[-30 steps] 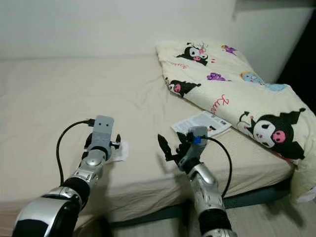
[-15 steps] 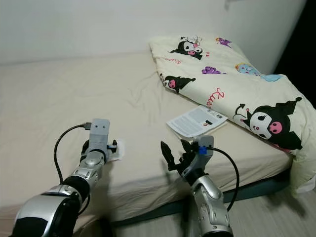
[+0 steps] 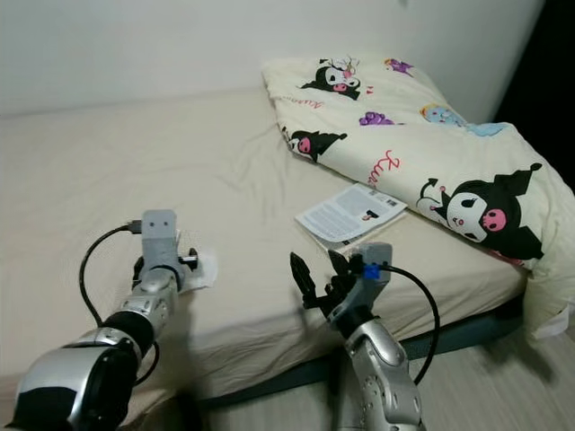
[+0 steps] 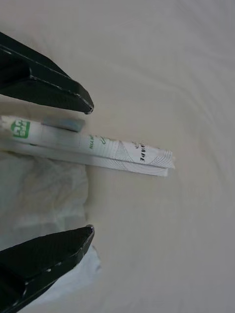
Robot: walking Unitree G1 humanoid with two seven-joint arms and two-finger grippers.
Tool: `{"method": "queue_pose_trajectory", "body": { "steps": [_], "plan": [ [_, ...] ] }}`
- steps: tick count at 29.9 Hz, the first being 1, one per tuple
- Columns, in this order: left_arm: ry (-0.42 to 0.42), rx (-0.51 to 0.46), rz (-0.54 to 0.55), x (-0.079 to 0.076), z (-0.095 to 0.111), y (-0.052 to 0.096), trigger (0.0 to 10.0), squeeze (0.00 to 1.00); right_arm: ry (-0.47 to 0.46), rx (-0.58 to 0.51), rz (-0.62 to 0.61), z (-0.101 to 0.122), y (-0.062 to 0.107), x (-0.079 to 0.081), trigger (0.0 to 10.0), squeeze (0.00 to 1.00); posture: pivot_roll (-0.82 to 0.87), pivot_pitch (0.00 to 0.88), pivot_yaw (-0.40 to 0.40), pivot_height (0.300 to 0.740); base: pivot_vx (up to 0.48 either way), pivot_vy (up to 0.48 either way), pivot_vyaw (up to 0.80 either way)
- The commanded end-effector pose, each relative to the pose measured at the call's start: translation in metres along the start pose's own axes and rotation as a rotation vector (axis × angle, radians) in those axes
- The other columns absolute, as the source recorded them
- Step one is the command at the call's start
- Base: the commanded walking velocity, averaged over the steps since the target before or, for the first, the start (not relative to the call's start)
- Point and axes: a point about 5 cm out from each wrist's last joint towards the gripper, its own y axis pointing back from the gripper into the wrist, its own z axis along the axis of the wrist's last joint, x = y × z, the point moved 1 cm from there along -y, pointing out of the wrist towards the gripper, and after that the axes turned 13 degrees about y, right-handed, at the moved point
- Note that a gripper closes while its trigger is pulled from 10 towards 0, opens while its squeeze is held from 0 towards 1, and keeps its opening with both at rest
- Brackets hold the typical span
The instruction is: Clean up the room
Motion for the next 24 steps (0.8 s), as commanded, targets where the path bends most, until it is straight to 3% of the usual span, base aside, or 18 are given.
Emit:
{"method": "queue_pose_trajectory", "body": {
  "steps": [1,5,10,11,18,24],
  "plan": [
    [0.001,-0.006,0.052,0.014,0.006,-0.004,10.0,0.00,-0.024,0.008,0.013,-0.001,0.001,0.009,10.0,0.00,-0.25,0.184,0.055,0.480,0.000,0.000,0.00],
    [-0.050,-0.045,0.065,0.021,0.017,-0.007,10.0,0.00,-0.031,0.013,0.010,0.000,0.003,0.012,10.0,0.00,-0.25,0.190,0.053,0.480,0.000,0.000,0.00],
    [-0.072,-0.029,0.080,0.034,0.015,-0.009,10.0,0.00,-0.044,0.019,0.013,0.001,0.007,0.017,10.0,0.00,-0.26,0.224,0.044,0.480,0.000,0.000,0.00],
    [-0.085,-0.022,0.085,0.039,0.014,-0.009,0.0,0.00,-0.049,0.022,0.011,0.002,0.008,0.018,10.0,0.00,-0.27,0.232,0.044,0.480,0.000,0.000,0.00],
    [-0.157,0.004,0.071,0.043,0.006,-0.008,0.0,0.00,-0.061,0.029,0.001,0.006,0.017,0.023,10.0,0.00,-0.28,0.264,0.041,0.480,0.000,0.000,0.00],
    [-0.162,0.033,0.101,0.053,-0.003,-0.007,0.0,0.00,-0.071,0.041,-0.022,0.009,0.027,0.025,10.0,0.00,-0.30,0.307,0.037,0.480,0.000,0.000,0.00]
  ]
}}
